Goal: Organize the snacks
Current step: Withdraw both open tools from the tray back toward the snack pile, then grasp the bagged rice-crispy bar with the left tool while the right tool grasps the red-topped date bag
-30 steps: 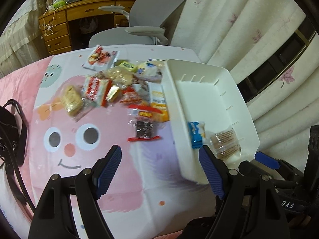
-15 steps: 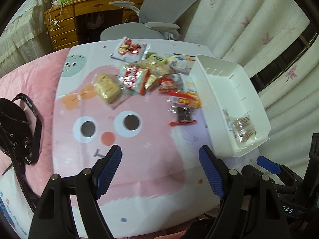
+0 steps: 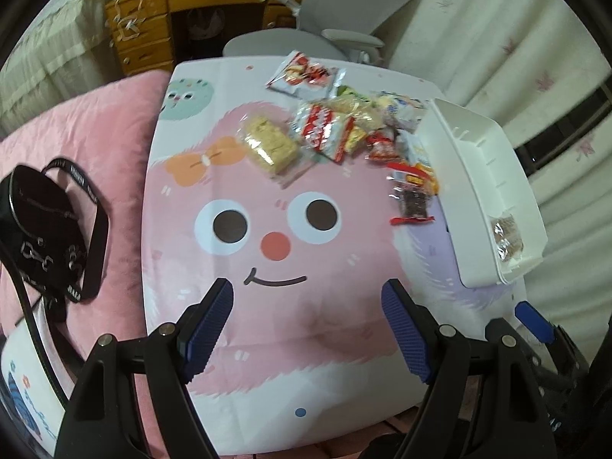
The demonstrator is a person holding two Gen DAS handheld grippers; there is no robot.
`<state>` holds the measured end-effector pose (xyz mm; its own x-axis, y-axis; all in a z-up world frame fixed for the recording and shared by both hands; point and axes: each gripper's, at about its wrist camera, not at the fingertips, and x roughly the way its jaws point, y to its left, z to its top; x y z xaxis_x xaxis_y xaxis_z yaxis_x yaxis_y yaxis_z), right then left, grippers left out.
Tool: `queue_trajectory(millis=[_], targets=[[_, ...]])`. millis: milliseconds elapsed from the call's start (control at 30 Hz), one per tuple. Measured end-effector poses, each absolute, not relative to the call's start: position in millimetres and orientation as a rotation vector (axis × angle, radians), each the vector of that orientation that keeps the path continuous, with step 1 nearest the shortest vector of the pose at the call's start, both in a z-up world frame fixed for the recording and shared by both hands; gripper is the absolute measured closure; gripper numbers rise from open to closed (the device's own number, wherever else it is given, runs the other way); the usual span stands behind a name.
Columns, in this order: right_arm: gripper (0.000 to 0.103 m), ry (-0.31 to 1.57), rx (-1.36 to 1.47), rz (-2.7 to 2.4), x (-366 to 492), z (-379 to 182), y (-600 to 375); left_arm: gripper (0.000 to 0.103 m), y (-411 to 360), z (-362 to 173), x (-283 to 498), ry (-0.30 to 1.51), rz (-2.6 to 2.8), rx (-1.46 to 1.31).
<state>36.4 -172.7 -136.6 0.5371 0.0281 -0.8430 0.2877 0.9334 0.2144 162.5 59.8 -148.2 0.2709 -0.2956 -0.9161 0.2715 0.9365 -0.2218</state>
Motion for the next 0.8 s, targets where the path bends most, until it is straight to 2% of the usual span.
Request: queue_trajectory(millis=[400, 800], targets=[[0.018, 0.879, 0.252, -0.192, 77.9, -158.9, -157.4, 0.024, 60.7, -168.1, 207.8, 1.242, -0.285, -0.003], [0.018, 0.897, 0.223, -0.263, 140.5, -205.4, -168.5, 0.024, 40.0, -203.9, 283.0, 1.311, -0.189, -0.059]])
